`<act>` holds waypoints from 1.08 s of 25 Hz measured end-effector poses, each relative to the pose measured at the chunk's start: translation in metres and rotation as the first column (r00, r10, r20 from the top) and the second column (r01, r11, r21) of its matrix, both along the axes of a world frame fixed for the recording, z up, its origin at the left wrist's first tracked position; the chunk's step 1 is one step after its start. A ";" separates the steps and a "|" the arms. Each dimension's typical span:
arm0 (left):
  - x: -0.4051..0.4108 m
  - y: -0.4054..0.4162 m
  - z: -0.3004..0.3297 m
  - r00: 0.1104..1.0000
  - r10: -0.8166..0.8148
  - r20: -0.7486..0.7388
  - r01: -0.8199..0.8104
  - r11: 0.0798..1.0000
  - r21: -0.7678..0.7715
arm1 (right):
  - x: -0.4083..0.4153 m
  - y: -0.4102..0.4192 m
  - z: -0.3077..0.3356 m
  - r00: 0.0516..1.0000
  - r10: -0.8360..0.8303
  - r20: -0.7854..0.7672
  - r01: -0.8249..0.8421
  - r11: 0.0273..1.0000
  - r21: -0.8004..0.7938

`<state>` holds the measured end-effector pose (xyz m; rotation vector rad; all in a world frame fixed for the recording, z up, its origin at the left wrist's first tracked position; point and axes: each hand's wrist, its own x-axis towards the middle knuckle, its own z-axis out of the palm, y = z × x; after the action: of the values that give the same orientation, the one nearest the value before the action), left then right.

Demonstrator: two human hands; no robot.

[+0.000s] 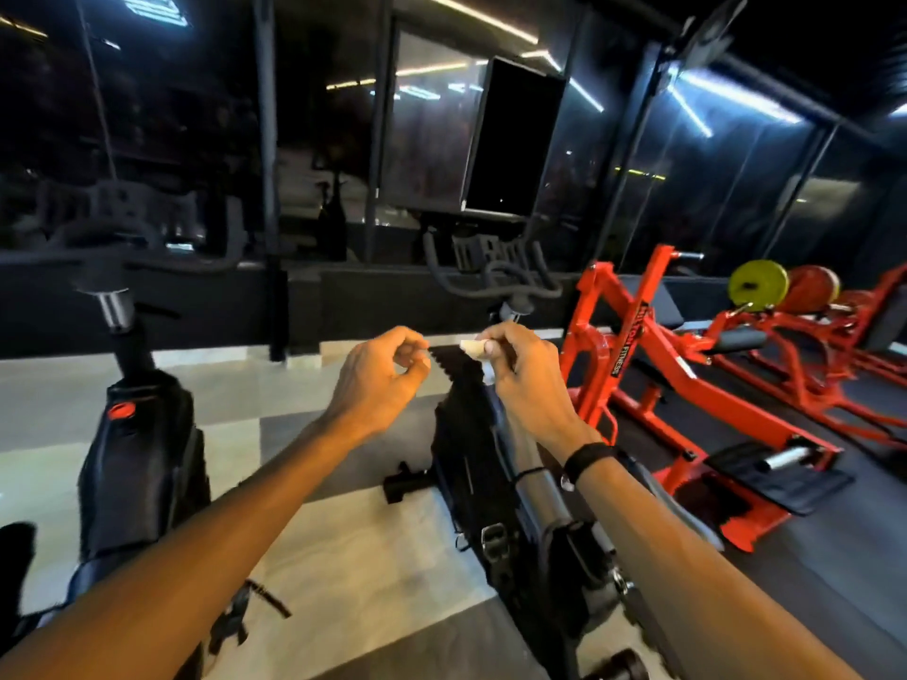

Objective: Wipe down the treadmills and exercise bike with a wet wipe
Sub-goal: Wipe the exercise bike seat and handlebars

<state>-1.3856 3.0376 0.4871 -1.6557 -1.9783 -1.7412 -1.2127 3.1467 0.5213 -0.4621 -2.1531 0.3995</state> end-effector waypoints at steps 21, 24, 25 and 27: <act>-0.160 0.292 0.055 0.999 -0.016 -0.037 0.016 1.000 0.003 | -0.160 0.282 0.036 0.995 -0.088 -0.037 0.086 0.995 -0.045; -0.173 0.328 0.039 0.999 -0.025 -0.024 0.024 0.999 -0.039 | -0.178 0.314 0.032 0.995 -0.097 -0.008 0.097 0.993 -0.070; -0.179 0.342 0.035 0.999 -0.023 -0.030 0.022 0.999 -0.050 | -0.186 0.328 0.031 0.996 -0.093 -0.015 0.091 0.994 -0.066; -0.193 0.372 0.032 0.999 -0.012 -0.046 0.009 0.998 -0.062 | -0.204 0.357 0.029 0.996 -0.079 -0.029 0.077 0.995 -0.056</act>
<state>-1.5791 3.4095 0.5187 -1.7116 -2.0266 -1.6448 -1.4167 3.5040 0.5505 -0.5658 -2.0912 0.4199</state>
